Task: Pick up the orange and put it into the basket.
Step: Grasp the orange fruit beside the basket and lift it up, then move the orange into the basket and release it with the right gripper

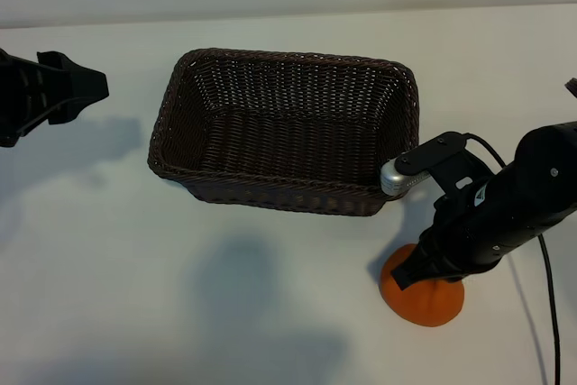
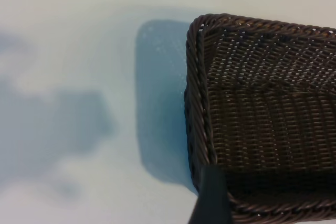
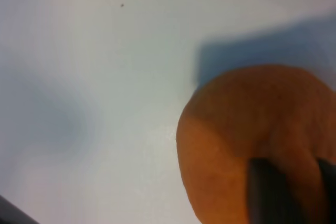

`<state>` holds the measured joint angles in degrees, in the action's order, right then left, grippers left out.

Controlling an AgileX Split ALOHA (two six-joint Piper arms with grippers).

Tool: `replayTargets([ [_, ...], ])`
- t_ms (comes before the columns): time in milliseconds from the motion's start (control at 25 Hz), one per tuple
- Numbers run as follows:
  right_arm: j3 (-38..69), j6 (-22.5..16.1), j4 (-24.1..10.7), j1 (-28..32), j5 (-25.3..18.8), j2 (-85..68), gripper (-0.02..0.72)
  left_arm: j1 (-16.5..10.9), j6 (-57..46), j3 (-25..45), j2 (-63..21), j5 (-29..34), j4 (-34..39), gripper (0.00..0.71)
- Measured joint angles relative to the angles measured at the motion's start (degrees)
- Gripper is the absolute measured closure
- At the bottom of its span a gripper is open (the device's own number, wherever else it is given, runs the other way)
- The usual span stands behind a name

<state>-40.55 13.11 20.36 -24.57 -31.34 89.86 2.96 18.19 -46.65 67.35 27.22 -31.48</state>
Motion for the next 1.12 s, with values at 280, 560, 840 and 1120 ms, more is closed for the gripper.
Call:
replayTargets([
  [280, 0.0, -0.36, 0.0, 0.0, -1.19, 0.0, 0.602, 0.0, -0.05, 0.0, 0.0, 0.0, 0.0, 0.118],
  [560, 0.05, -0.72, 0.0, 0.0, -3.21, -5.04, 0.602, 0.0, -0.05, 0.0, 0.0, 0.0, 0.0, 0.118],
  [840, 0.1, -2.76, -0.15, 0.0, -5.96, -13.56, 0.605, 0.0, -0.11, 0.0, 0.0, 0.0, 0.0, 0.118],
  [1120, -3.84, -4.8, -2.5, 0.0, -9.71, -18.93, 0.605, 0.0, -0.17, 0.0, 0.0, 0.0, 0.0, 0.118],
])
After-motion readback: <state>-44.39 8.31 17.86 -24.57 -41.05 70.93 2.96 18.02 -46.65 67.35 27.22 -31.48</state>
